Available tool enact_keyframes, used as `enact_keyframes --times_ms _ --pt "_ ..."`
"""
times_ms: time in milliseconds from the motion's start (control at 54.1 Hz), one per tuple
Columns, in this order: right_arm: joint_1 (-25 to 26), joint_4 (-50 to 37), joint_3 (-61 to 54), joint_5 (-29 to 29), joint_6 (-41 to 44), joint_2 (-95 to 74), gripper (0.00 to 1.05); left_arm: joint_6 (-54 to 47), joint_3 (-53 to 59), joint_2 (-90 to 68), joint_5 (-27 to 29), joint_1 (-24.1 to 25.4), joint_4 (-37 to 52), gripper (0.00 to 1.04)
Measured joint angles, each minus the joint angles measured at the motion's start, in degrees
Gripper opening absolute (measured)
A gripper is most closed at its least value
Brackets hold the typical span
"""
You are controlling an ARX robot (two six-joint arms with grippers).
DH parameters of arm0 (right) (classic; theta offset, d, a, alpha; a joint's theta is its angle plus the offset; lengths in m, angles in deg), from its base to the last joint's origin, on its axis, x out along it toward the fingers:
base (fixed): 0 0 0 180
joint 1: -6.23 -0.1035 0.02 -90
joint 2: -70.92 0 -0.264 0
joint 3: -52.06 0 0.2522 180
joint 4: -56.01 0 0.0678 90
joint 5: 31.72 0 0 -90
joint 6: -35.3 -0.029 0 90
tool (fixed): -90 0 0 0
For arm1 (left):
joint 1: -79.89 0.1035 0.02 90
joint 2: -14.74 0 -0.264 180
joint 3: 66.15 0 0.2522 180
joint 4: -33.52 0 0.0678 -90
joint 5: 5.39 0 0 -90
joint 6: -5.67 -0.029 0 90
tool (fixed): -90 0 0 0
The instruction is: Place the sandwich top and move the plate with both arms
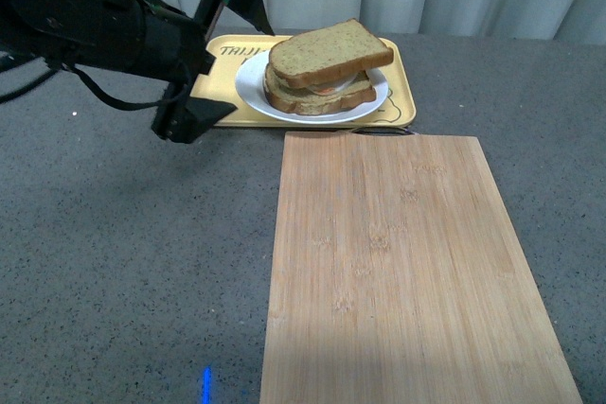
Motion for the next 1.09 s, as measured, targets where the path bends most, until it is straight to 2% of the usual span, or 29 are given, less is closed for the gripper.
enact_keyframes --times_ms 166,222,259,314,351,462,555,666,869,1017,1091 --pt "0.0 0.0 0.0 0.0 0.0 0.0 0.95 -12.1 6.1 7.2 5.5 0.8 -1.8 0.98" --pt "0.0 0.0 0.0 0.0 0.0 0.0 0.95 -20.2 10.6 7.9 13.4 0.3 8.5 0.92" --pt "0.0 0.0 0.0 0.0 0.0 0.0 0.95 -29.5 15.2 8.2 22.0 0.2 20.7 0.85" --pt "0.0 0.0 0.0 0.0 0.0 0.0 0.95 -39.3 21.4 9.1 27.0 0.3 33.4 0.76" --pt "0.0 0.0 0.0 0.0 0.0 0.0 0.95 -43.5 25.0 10.1 28.0 0.6 39.3 0.70" --pt "0.0 0.0 0.0 0.0 0.0 0.0 0.95 -55.4 35.2 17.7 27.8 2.4 51.2 0.49" --pt "0.0 0.0 0.0 0.0 0.0 0.0 0.95 -58.9 43.3 25.4 26.5 4.1 52.6 0.25" --pt "0.0 0.0 0.0 0.0 0.0 0.0 0.95 -59.8 50.3 30.7 25.1 5.3 52.6 0.03" --pt "0.0 0.0 0.0 0.0 0.0 0.0 0.95 -60.5 56.8 39.6 23.6 6.6 50.9 0.04" --pt "0.0 0.0 0.0 0.0 0.0 0.0 0.95 -60.7 60.1 49.4 23.0 7.5 43.8 0.04" --pt "0.0 0.0 0.0 0.0 0.0 0.0 0.95 -60.7 61.4 52.6 20.0 9.4 42.6 0.04"
